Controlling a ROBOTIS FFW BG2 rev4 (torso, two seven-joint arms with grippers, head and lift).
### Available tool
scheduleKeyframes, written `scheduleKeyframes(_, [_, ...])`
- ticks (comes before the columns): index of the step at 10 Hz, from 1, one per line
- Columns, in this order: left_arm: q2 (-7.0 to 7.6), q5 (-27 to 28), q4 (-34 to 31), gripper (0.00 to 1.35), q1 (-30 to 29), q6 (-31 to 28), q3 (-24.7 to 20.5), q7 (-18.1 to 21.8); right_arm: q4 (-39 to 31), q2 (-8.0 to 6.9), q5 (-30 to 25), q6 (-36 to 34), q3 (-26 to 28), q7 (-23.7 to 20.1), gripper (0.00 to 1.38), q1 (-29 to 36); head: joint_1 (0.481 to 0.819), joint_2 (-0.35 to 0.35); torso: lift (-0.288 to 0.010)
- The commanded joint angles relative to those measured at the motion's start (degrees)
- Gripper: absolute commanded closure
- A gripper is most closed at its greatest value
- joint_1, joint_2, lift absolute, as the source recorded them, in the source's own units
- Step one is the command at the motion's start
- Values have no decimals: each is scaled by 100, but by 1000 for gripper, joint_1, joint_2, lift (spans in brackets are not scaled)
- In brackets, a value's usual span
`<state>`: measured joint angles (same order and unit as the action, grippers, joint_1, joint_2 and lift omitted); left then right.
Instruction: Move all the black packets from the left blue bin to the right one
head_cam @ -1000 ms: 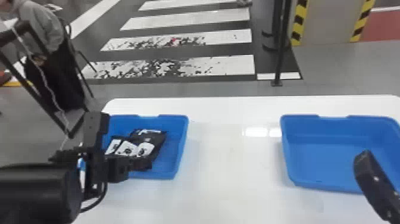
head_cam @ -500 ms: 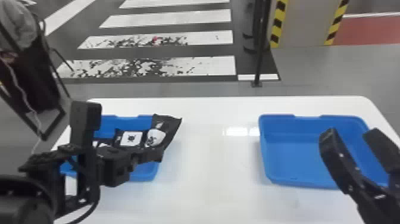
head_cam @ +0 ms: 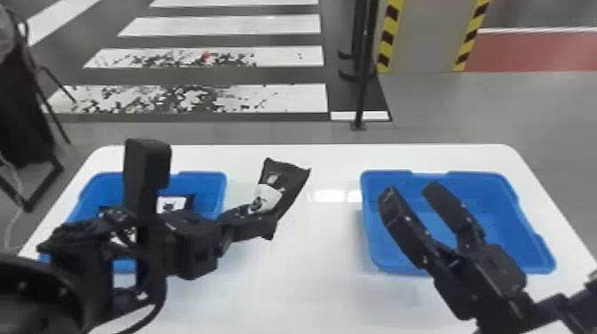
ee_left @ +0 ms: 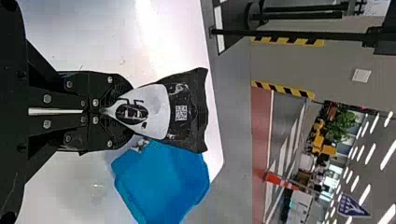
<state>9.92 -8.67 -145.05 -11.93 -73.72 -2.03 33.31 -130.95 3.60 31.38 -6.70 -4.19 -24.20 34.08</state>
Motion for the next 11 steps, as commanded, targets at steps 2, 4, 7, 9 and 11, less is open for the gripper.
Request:
scheduleKeyframes(2, [-25,-161,0,1213,54,31,180,0,250,0,-99,-271,-38,-14,140,-427,695,24,-154])
scheduleKeyframes(4, [-34,-241,0,1213,139,45,340,-9,432,18,-87,-384,-141,-14,140,-694,695,14,-154])
scheduleKeyframes(7, [-25,-458,42,1213,237,45,569,-17,714,114,-64,-623,-415,-14,140,-1003,695,13,-154])
scheduleKeyframes(9, [-25,-527,113,1213,251,31,672,-17,798,141,-64,-707,-438,-14,349,-1200,695,11,-154])
scheduleKeyframes(11, [-25,-538,127,1213,251,31,695,-17,798,158,-30,-890,-461,-14,996,-1271,695,4,-154])
